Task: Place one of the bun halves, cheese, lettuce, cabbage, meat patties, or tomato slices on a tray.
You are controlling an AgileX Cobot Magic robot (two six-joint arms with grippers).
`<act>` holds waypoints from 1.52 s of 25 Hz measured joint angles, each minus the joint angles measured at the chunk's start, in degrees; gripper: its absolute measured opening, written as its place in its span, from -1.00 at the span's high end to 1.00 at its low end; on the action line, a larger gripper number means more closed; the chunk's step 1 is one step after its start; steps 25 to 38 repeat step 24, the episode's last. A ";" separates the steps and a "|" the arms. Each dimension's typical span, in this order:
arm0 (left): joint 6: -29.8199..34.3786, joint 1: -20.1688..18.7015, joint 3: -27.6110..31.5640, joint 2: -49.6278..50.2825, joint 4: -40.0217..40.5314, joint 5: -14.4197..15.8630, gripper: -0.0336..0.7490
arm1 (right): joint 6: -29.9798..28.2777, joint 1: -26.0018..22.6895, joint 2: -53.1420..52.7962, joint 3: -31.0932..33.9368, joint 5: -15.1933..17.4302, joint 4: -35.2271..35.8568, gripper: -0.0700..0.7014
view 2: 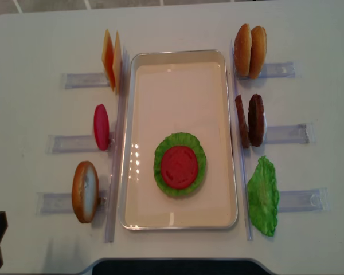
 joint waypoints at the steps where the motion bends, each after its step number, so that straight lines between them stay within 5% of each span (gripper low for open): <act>1: 1.25 0.00 0.00 -1.79 -0.77 0.00 -0.31 | 0.00 0.00 0.00 0.00 0.00 0.00 -0.38; 9: 3.77 0.00 0.00 -11.20 -2.61 0.22 -0.21 | 0.00 0.00 0.00 0.00 0.00 0.00 -0.38; 38: 4.12 0.00 0.00 -11.20 -2.81 0.22 -0.19 | 0.00 0.00 0.00 0.00 0.00 0.00 -0.38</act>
